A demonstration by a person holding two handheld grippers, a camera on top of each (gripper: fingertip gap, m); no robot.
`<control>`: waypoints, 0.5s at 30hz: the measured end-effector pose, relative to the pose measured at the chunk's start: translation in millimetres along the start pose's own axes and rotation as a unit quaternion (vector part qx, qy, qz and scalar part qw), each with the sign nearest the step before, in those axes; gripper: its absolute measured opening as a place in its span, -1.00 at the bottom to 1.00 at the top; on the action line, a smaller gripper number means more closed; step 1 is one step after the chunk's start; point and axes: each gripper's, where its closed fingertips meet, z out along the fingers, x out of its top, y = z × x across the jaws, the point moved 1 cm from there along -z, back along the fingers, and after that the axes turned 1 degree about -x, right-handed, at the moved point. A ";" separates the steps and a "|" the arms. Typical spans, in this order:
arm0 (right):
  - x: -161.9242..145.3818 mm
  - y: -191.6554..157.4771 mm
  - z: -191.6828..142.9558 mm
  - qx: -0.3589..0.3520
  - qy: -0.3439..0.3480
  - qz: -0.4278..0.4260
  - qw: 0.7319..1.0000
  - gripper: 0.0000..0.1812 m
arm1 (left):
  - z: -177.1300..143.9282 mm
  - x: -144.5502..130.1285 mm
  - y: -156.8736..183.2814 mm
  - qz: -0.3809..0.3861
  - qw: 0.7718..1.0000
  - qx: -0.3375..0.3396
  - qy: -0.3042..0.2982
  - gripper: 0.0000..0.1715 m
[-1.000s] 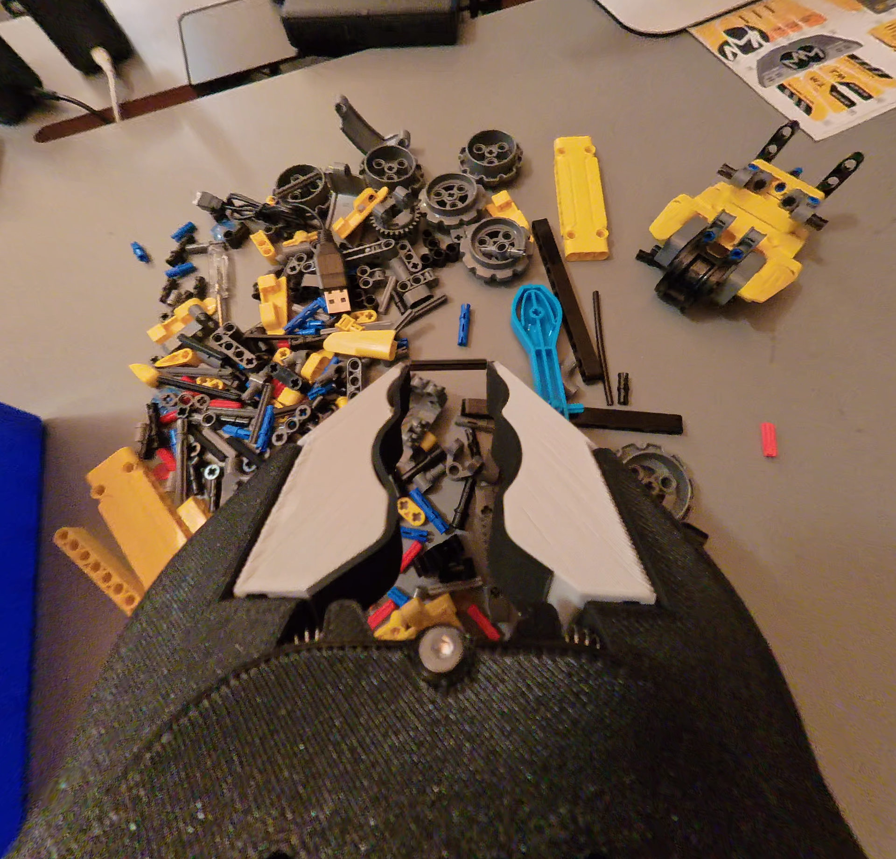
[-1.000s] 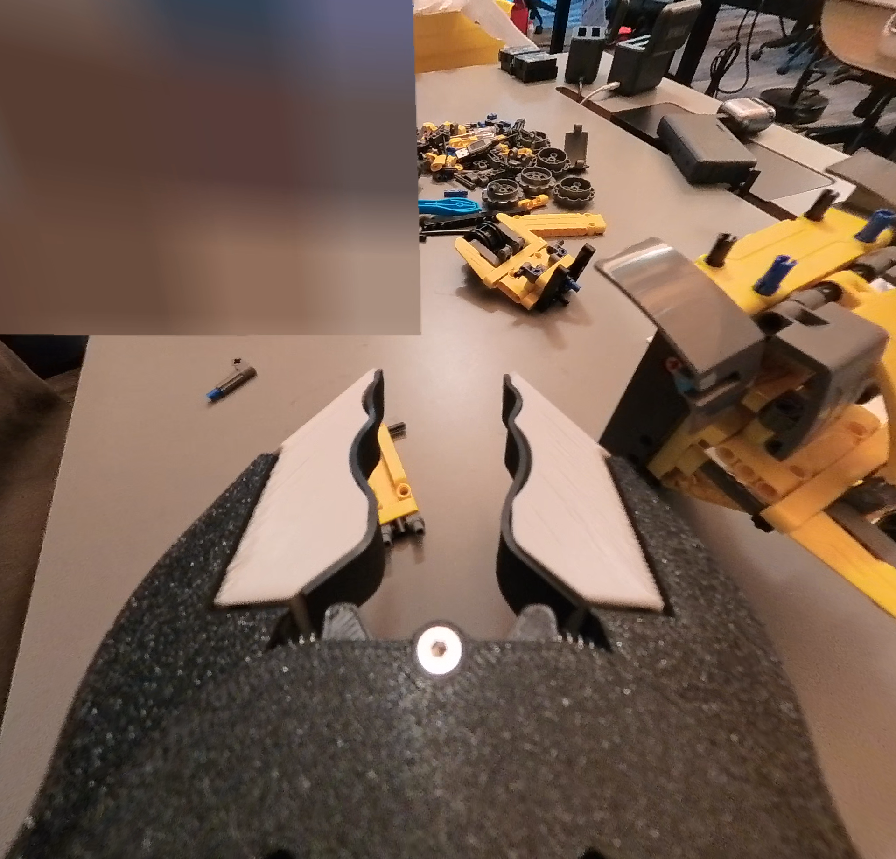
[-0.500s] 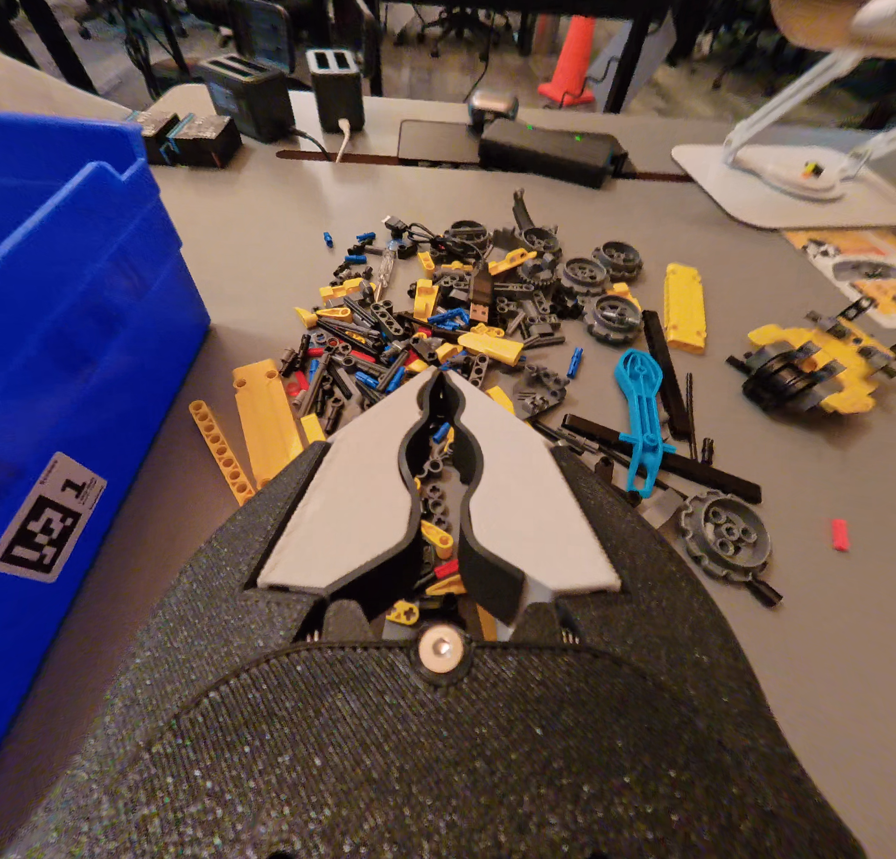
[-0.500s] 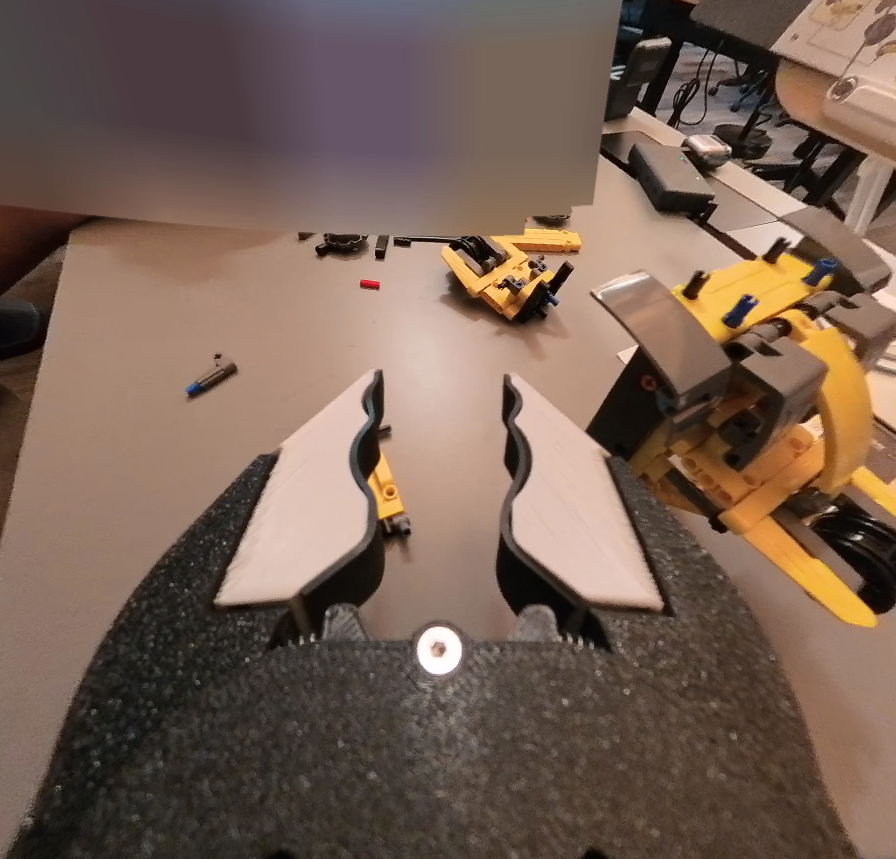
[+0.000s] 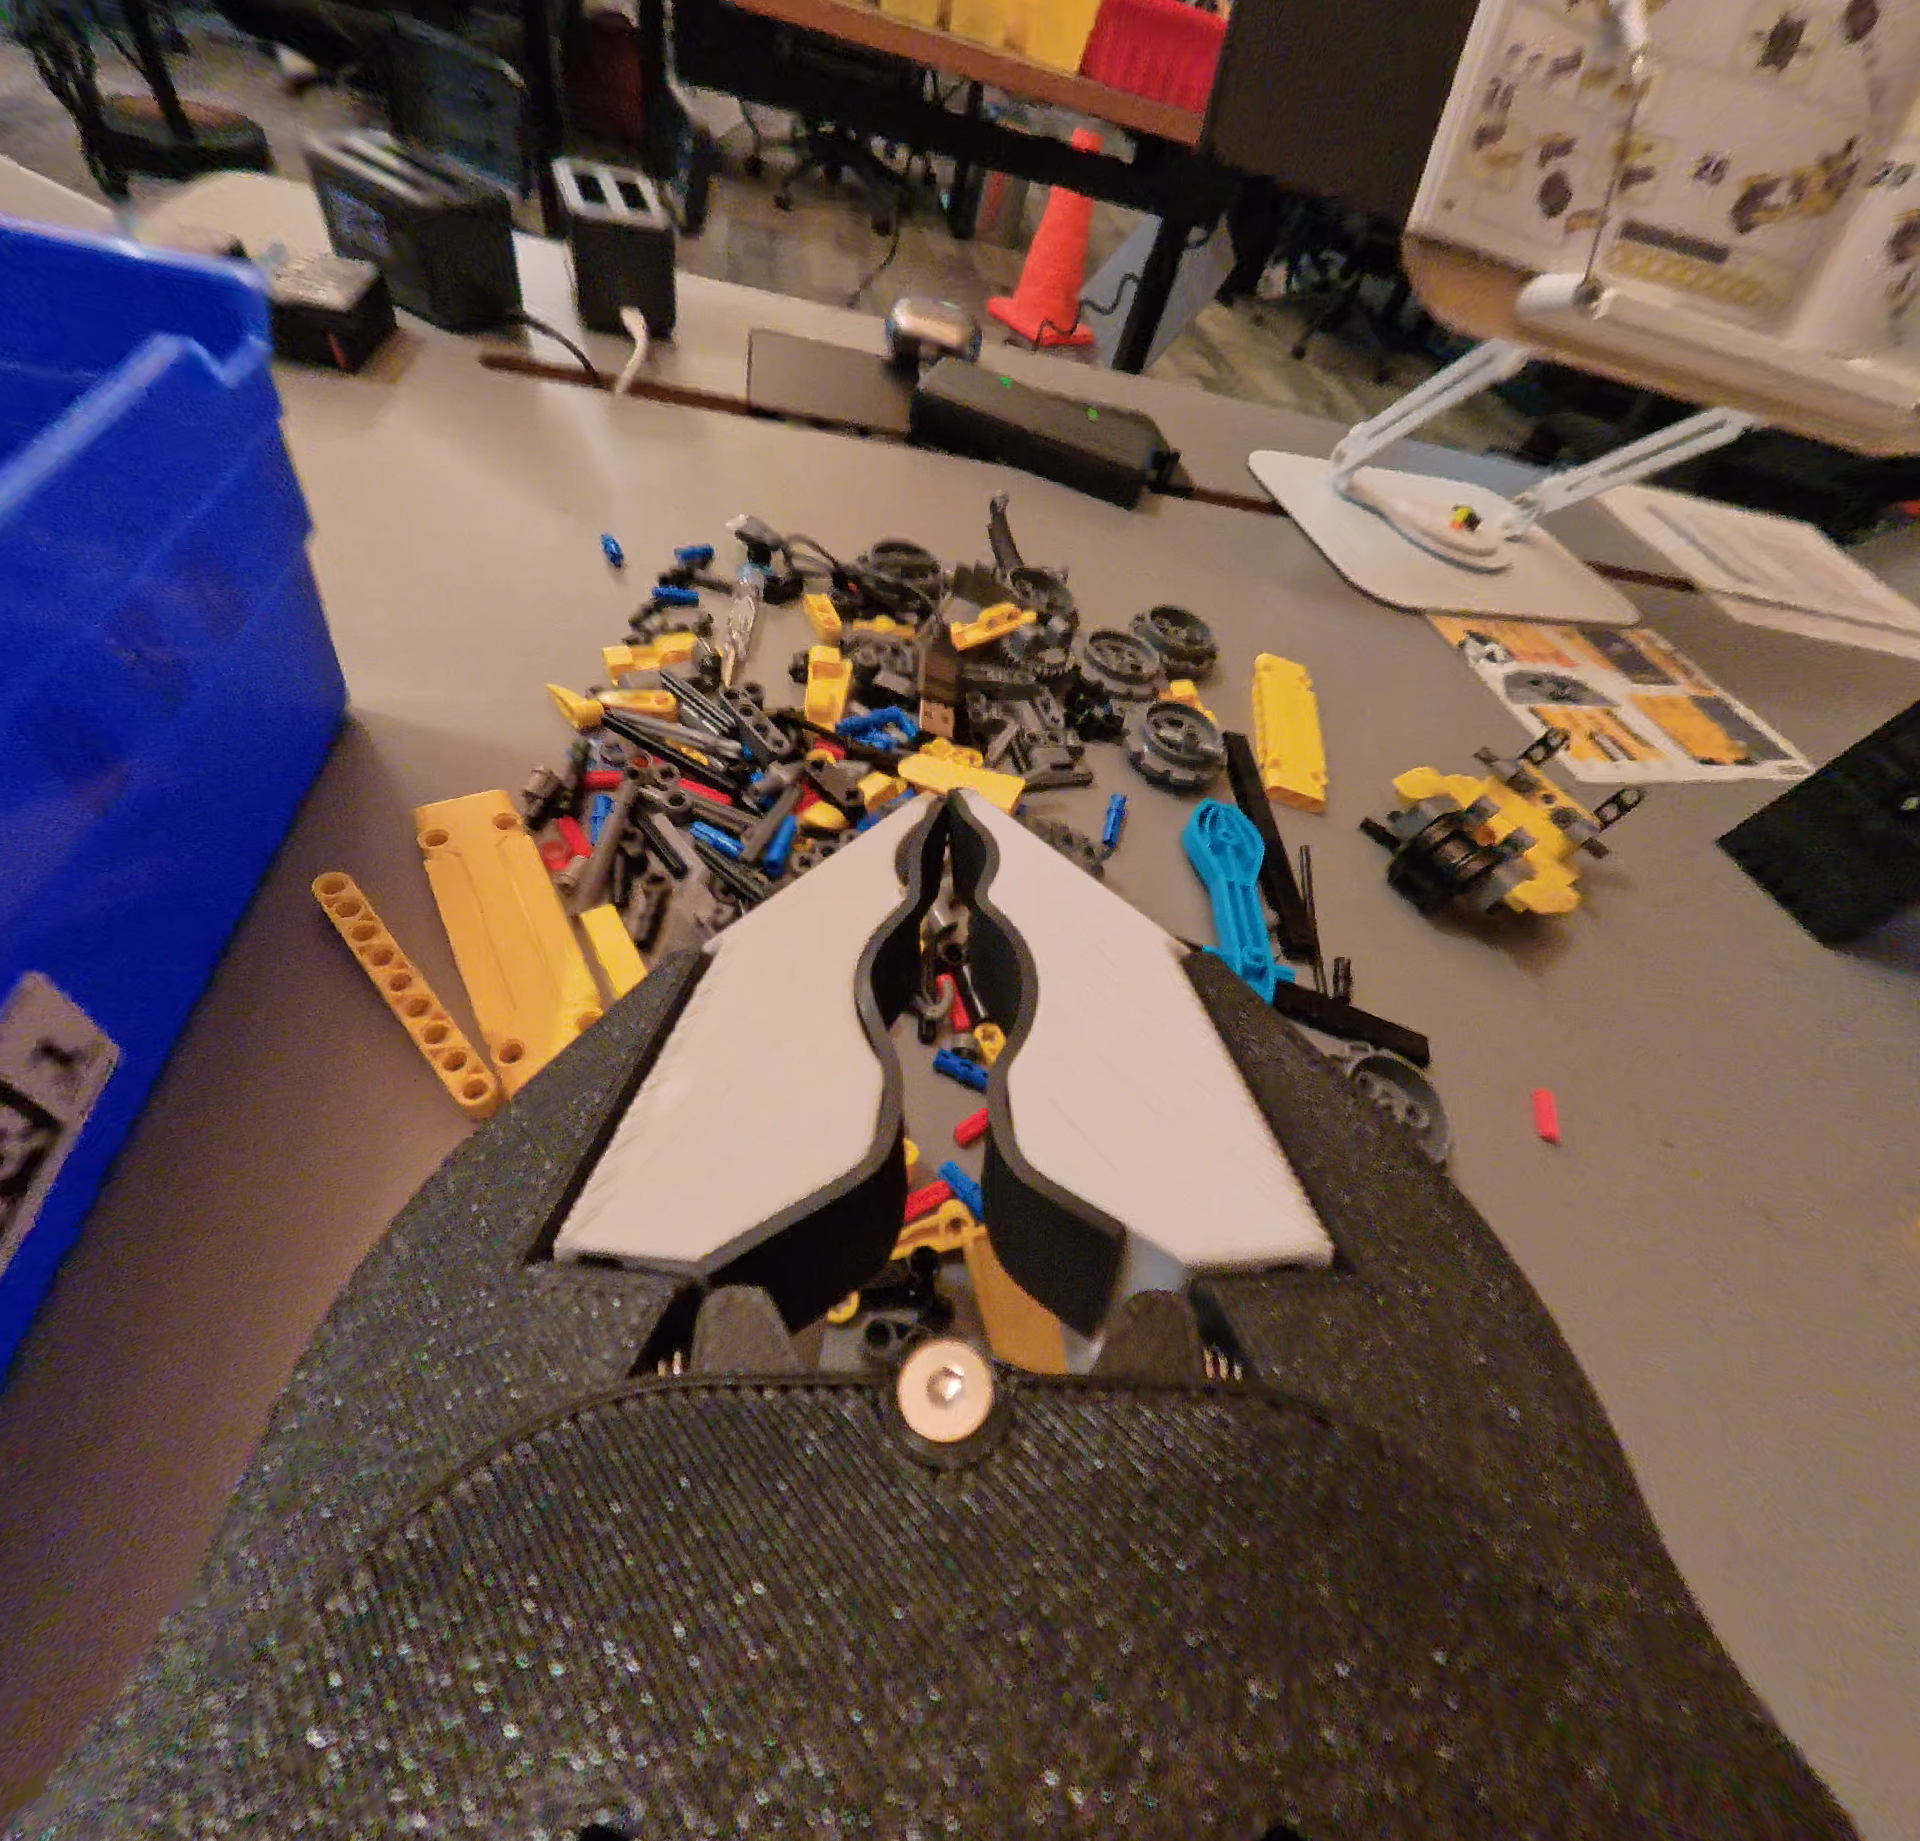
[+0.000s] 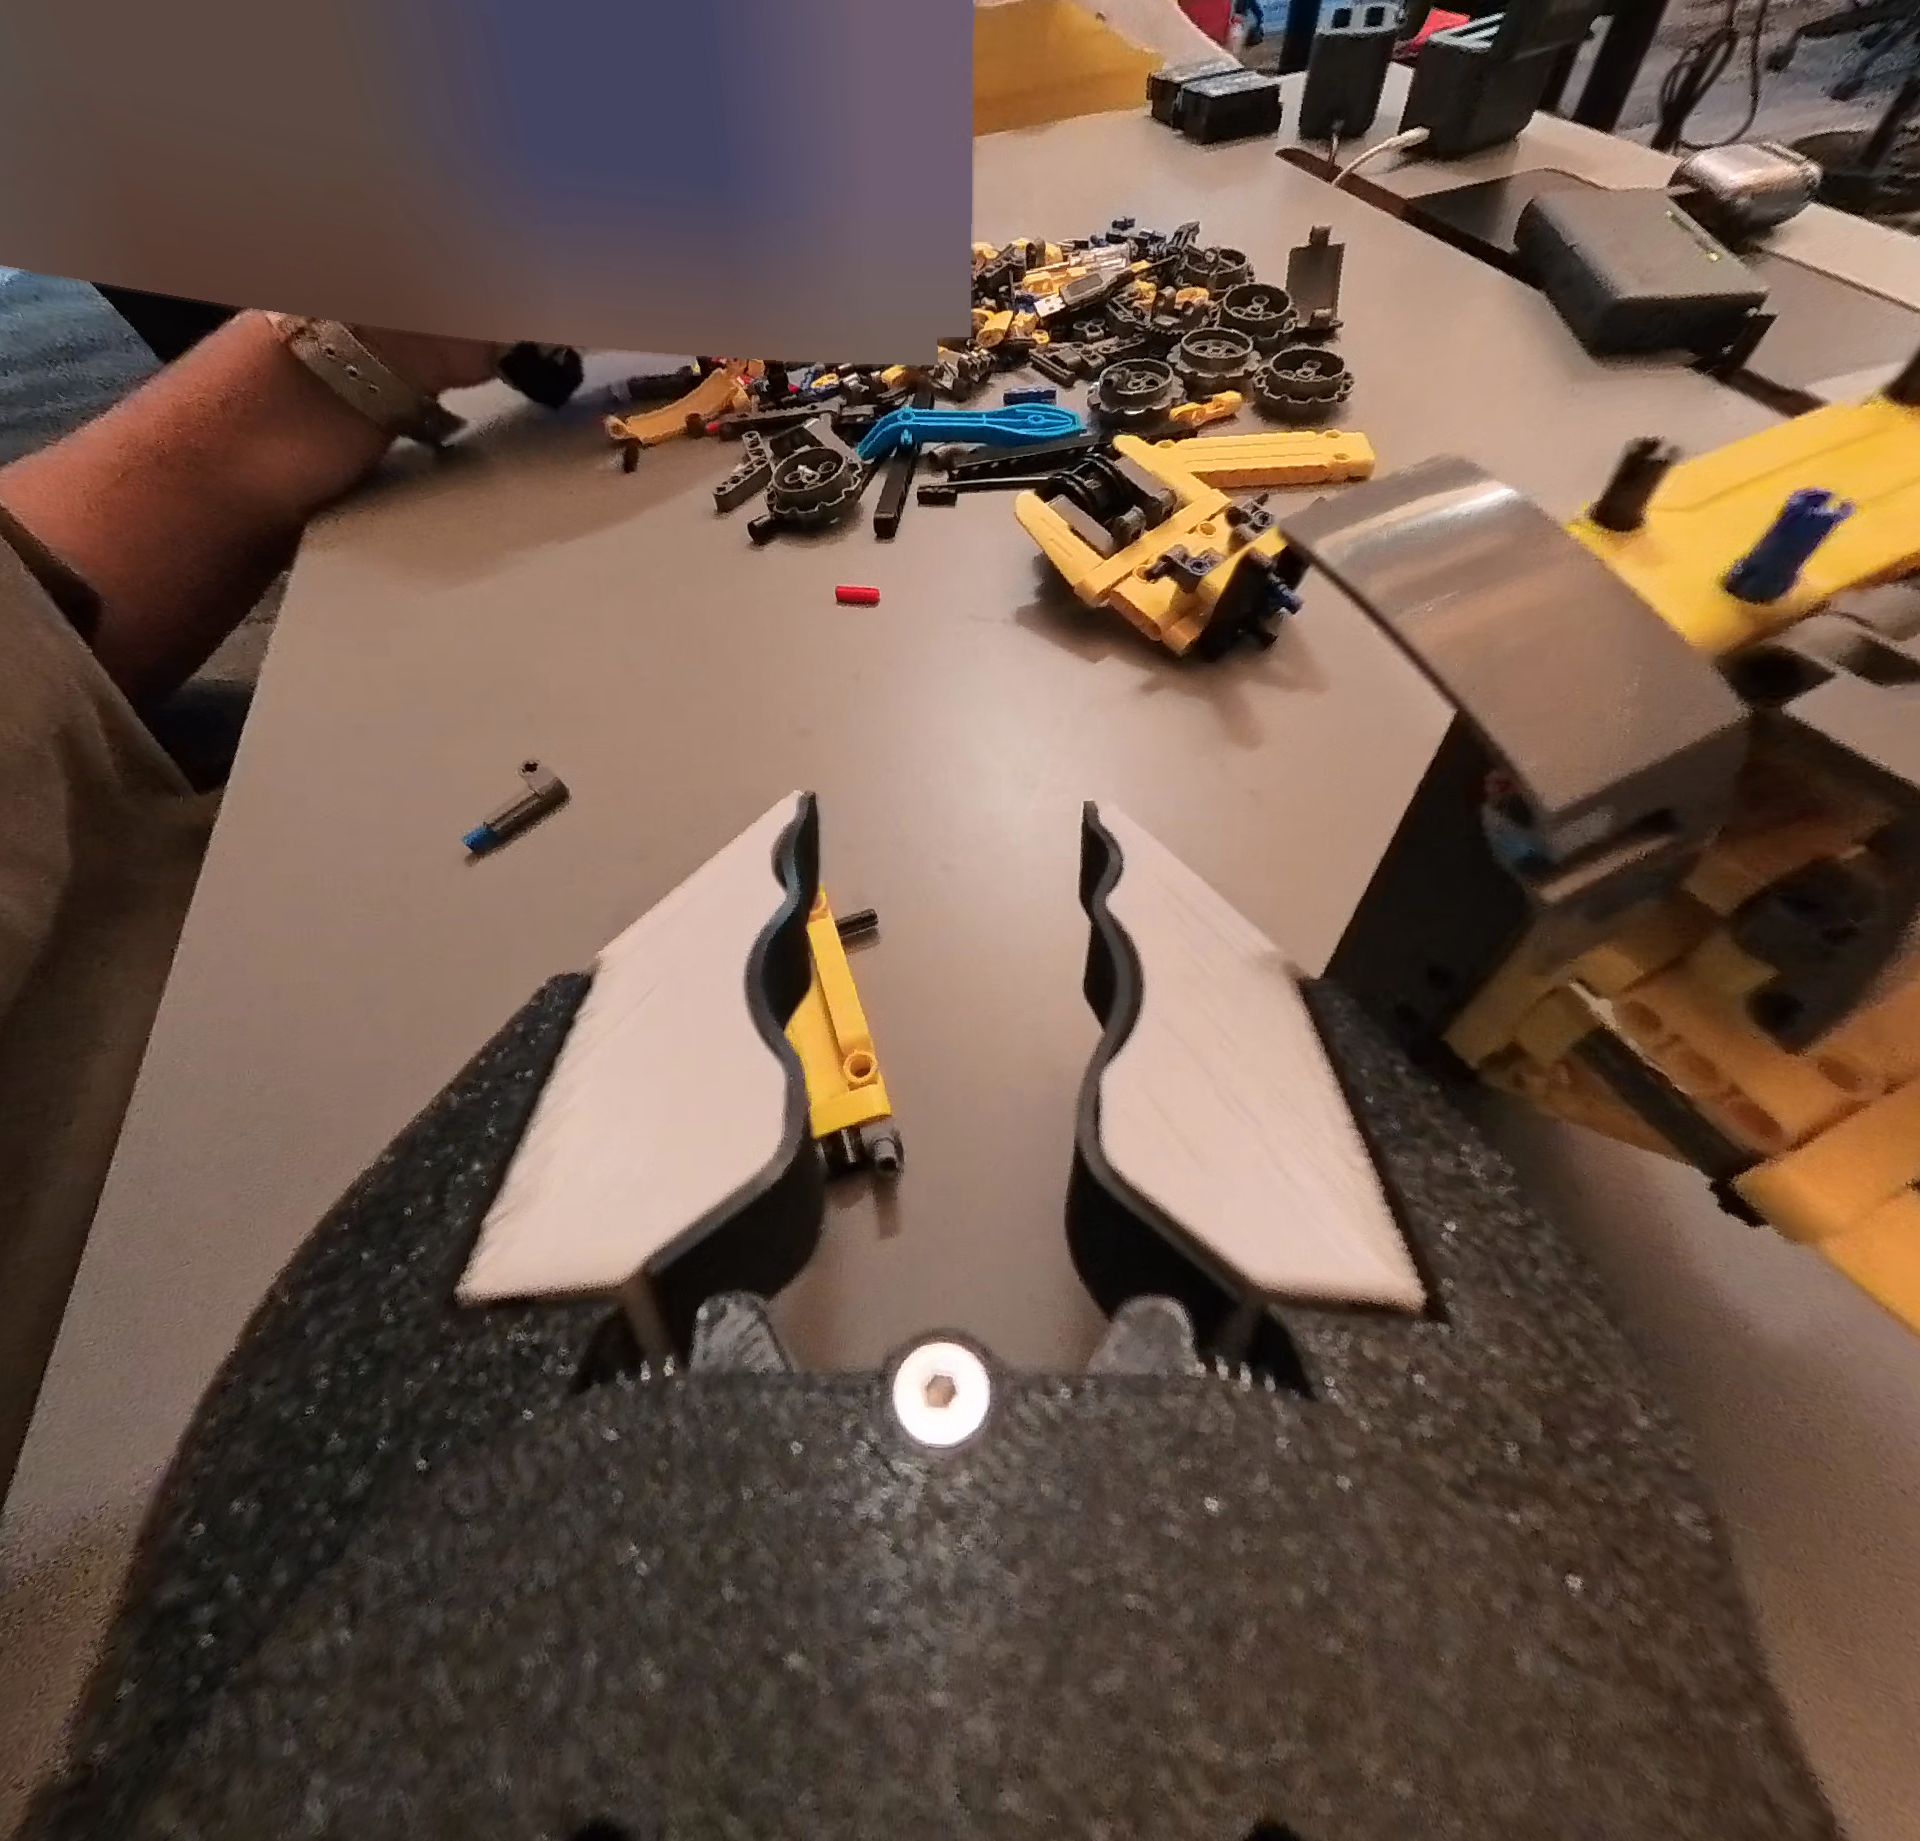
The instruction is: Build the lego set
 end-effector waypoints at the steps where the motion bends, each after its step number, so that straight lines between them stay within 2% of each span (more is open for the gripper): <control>1: 1.0 0.8 -1.0 0.003 0.005 0.007 1.000 -0.44 | -6.0 7.0 -3.1 0.006 1.000 0.008 0.016 -1.00; 3: 2.9 3.2 -2.8 0.011 0.013 0.023 1.000 -0.44 | -16.6 16.3 -21.4 0.034 0.997 0.054 0.040 -1.00; 6: 4.4 1.8 -4.0 0.047 0.020 0.047 0.998 -0.54 | -21.2 7.9 -55.8 0.077 0.987 0.136 0.035 -1.00; 10: 7.2 -1.0 -5.3 0.071 0.030 0.051 0.996 -0.84 | -20.3 9.9 -56.9 0.048 0.990 0.122 0.044 -1.00; 15: 3.1 -5.6 -0.1 0.084 0.010 0.043 0.995 -1.00 | -16.3 6.9 -56.8 0.049 0.991 0.119 0.029 -1.00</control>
